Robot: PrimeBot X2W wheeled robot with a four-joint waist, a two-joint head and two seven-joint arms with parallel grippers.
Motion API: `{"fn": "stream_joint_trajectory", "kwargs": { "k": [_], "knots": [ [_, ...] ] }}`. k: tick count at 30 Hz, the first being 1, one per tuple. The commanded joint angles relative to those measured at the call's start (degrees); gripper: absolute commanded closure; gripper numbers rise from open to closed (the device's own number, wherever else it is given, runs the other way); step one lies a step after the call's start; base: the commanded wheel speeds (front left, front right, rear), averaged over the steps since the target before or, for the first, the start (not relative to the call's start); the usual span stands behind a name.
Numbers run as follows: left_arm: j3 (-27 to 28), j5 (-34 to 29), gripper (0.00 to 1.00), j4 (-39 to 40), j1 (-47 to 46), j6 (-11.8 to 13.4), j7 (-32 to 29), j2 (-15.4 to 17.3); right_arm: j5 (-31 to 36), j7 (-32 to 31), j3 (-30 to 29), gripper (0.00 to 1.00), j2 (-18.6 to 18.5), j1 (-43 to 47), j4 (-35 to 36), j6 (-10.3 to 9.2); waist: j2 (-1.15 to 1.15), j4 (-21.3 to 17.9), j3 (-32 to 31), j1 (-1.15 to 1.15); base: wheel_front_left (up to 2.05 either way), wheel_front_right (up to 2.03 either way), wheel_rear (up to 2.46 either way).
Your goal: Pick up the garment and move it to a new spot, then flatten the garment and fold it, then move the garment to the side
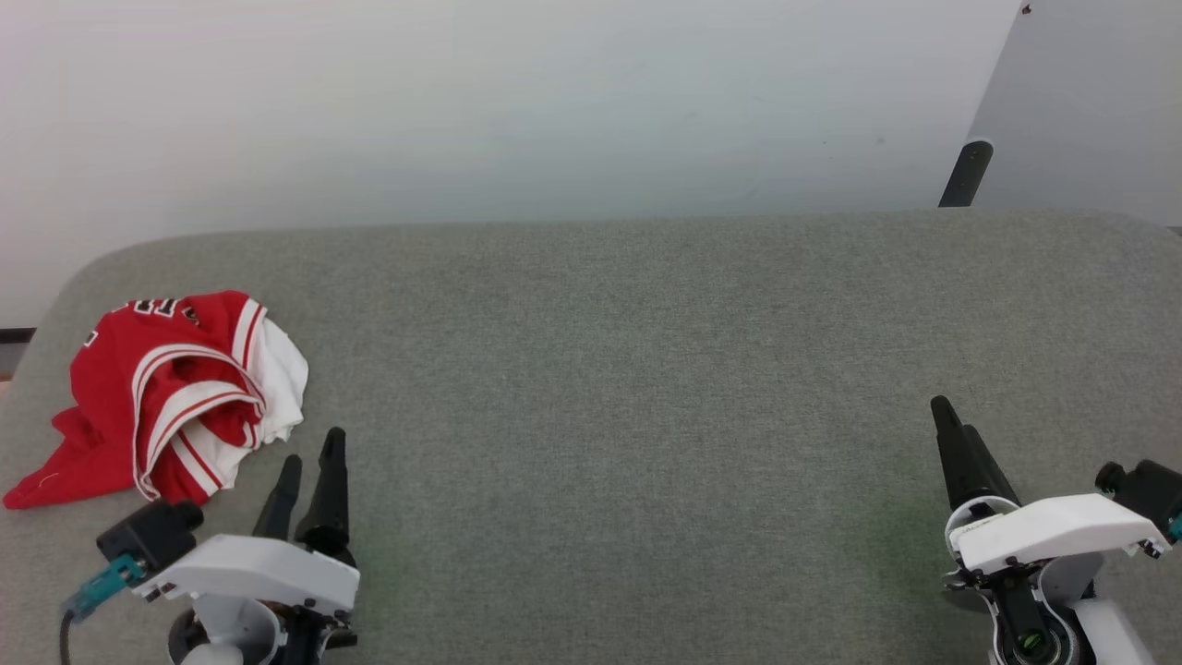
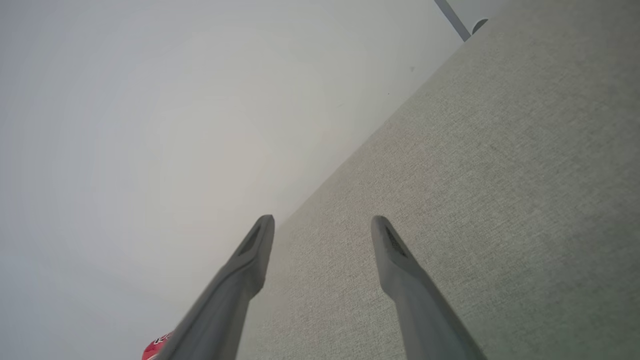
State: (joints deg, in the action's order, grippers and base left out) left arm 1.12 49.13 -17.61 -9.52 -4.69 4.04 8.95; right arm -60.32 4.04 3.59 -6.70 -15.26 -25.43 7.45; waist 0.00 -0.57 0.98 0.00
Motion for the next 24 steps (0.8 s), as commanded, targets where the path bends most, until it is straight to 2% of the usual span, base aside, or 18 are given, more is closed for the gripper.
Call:
{"fn": "stream_joint_trajectory", "kwargs": {
  "k": [1, 13, 24],
  "knots": [
    [-0.2, -2.2, 0.00, 0.4, -1.9, 0.3, 0.5, 0.8, 2.8, 0.5, -0.1, 0.00, -0.5, -1.9, 0.5, 0.02, 0.00, 0.0, 0.0, 0.00, 0.00, 0.00, 0.00],
    [-1.6, -11.8, 0.00, -0.3, -2.9, 0.8, 2.6, 2.0, 23.3, 2.7, -3.3, 0.00, 1.2, -3.0, 0.5, 0.03, 0.00, -0.2, 0.2, 0.00, 0.00, 0.00, 0.00],
    [-2.1, -18.6, 0.00, -1.8, -3.5, 0.9, 4.4, 3.0, 34.6, 4.4, -4.0, 0.00, 2.2, -4.2, 0.2, 0.03, 0.00, -0.4, 0.2, 0.00, 0.00, 0.00, 0.00]
  ]
}}
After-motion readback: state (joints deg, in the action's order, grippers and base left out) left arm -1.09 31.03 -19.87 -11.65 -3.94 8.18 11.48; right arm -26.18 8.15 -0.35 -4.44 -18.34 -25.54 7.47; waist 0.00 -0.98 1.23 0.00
